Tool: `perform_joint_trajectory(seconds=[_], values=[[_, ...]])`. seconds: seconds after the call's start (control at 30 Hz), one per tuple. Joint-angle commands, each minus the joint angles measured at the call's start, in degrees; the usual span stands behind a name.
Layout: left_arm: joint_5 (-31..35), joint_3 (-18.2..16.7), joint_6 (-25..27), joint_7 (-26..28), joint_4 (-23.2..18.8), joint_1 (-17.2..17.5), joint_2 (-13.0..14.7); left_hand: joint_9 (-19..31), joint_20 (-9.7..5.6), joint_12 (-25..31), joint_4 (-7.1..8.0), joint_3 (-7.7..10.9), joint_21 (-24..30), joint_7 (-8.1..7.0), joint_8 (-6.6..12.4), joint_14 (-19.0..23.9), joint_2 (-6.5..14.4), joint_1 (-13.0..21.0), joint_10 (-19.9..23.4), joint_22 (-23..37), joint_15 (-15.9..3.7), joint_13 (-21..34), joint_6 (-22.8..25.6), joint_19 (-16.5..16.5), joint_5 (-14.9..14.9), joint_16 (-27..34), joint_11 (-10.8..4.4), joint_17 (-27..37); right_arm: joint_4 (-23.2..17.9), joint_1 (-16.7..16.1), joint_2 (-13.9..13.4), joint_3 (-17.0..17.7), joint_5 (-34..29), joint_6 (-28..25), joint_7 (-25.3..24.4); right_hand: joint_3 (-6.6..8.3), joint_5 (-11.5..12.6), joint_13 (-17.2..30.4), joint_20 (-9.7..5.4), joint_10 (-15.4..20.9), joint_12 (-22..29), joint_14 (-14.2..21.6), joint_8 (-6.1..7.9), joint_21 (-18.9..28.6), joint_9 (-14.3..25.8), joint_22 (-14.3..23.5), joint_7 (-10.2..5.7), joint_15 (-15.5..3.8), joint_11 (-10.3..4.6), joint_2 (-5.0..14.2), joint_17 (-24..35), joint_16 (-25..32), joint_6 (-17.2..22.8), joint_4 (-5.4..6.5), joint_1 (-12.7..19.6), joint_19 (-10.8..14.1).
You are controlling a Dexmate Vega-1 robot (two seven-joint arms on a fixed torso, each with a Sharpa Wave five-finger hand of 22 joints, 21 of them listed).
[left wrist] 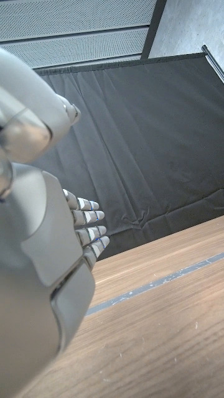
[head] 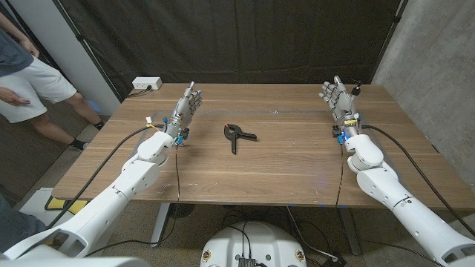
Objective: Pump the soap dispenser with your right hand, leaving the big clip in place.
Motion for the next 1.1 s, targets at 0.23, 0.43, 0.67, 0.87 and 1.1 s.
perform_joint_trajectory(seconds=[0.23, 0.43, 0.67, 0.87, 1.1], values=[[1.3, -0.4, 0.0, 1.2, -2.6, 1.6, 1.5, 0.2, -0.26, 0.5, -0.4, 0.2, 0.2, 0.31, 0.32, 1.9, 0.4, 1.0, 2.1, 0.1, 0.22, 0.3, 2.0, 1.1, -0.5, 0.5, 0.36, 0.2, -3.3, -2.5, -0.6, 2.4, -4.0, 1.9, -4.6, 0.0, 0.0, 0.2, -0.03, 1.7, 0.4, 1.6, 0.48, 0.4, 0.1, 0.3, 0.06, -0.1, -0.34, -0.04, 0.1, 0.4, 1.8, -0.37, 0.5, 1.4], [1.0, -0.8, 0.1, 1.0, -3.4, 2.2, 2.1, 0.2, -0.29, 0.5, -0.46, 0.19, 0.3, 0.34, 0.35, 2.4, 0.6, 1.3, 2.7, 0.1, 0.14, 0.3, 2.6, 1.6, -0.6, 0.4, 0.38, 0.2, -4.3, -3.2, -1.1, 3.1, -6.1, 2.3, -6.0, -0.18, 0.0, 0.2, -0.6, 3.5, 0.8, 3.7, 0.54, 0.9, 0.1, 0.3, -0.15, -0.9, -1.11, -0.13, 0.1, 0.7, 2.9, -0.51, 0.5, 3.4], [-0.4, -1.2, -1.1, -0.4, -3.0, 2.8, 1.8, 0.2, -0.21, 0.4, -0.51, 0.17, 0.2, 0.43, 0.34, 2.6, 0.8, 1.5, 3.0, 0.1, 0.16, 0.3, 3.0, 1.7, -0.7, 0.4, 0.11, 0.2, -5.7, -4.3, -1.7, 4.2, -8.4, 2.0, -7.9, -0.24, 0.0, 0.2, -0.56, 4.0, 0.9, 3.9, 0.5, 0.9, 0.1, 0.3, -0.23, -0.89, -1.05, -0.17, 0.1, 0.6, 3.1, -0.55, 0.5, 3.6], [-0.4, -1.3, -1.6, -0.2, -3.0, 3.4, 1.5, 0.2, -0.24, 0.4, -0.54, 0.16, 0.2, 0.5, 0.34, 2.9, 0.9, 1.6, 3.3, 0.1, 0.16, 0.3, 3.3, 2.0, -0.8, 0.3, 0.05, 0.2, -7.5, -5.4, -2.7, 5.3, -10.1, 0.1, -9.8, -0.29, 0.0, 0.2, -0.49, 4.1, 0.8, 3.7, 0.49, 0.7, 0.1, 0.3, -0.38, -0.82, -1.02, -0.19, 0.1, 0.4, 3.3, -0.55, 0.5, 3.3], [0.2, -1.2, -1.3, 0.6, -3.8, 4.1, 1.9, 0.2, -0.15, 0.3, -0.58, 0.14, 0.1, 0.4, 0.27, 3.0, 1.0, 1.8, 3.4, 0.0, 0.14, 0.3, 3.6, 2.0, -0.9, 0.2, 0.01, 0.2, -9.4, -6.5, -3.9, 6.4, -13.1, -2.2, -12.3, -0.35, 0.0, 0.2, -0.15, 3.8, 0.6, 3.1, 0.36, 0.3, 0.1, 0.3, -0.72, -0.62, -0.91, -0.18, 0.2, 0.0, 3.3, -0.54, 0.4, 2.6]])
